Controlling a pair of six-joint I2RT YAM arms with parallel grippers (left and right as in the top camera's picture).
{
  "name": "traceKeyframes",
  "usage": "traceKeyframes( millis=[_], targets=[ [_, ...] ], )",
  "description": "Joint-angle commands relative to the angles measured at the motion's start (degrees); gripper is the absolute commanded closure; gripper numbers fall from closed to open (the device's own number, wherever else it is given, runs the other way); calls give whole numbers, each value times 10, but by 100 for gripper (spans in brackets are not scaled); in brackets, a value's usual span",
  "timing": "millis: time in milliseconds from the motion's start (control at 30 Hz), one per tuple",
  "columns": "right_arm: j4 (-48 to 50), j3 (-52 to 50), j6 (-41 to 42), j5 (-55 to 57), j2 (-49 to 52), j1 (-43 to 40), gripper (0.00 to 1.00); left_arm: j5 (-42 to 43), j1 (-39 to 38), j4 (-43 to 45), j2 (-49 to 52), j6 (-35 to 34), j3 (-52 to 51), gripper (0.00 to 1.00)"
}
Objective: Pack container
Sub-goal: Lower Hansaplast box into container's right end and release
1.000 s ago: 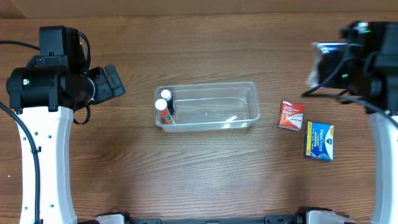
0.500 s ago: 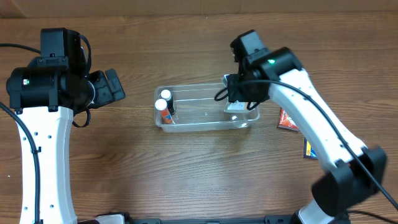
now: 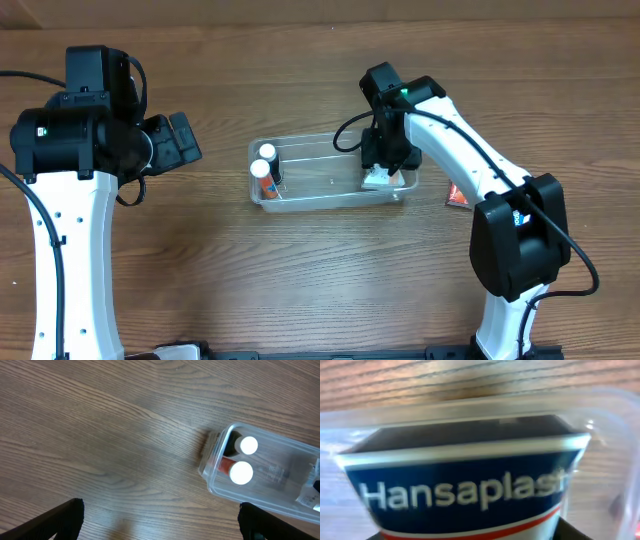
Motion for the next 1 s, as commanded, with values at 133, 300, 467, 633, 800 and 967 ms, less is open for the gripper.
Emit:
traceKeyframes(
  millis=[133, 300, 467, 633, 800, 967],
  targets=[
    [0, -2, 0, 15, 4, -6, 22, -4, 2, 0, 2, 15, -3, 0],
    [0, -1, -2, 15, 4, -6, 88, -4, 2, -2, 2, 15, -3, 0],
    [2, -2, -2, 14, 4, -6, 96, -4, 2, -2, 2, 15, -3, 0],
    [55, -62, -2, 1, 4, -6, 96, -4, 2, -2, 2, 15, -3, 0],
    [101, -126, -2, -2, 4, -6, 96, -3, 2, -2, 2, 15, -3, 0],
    [77, -84, -2, 15, -2, -6, 96, -4, 2, -10, 2, 15, -3, 0]
  ],
)
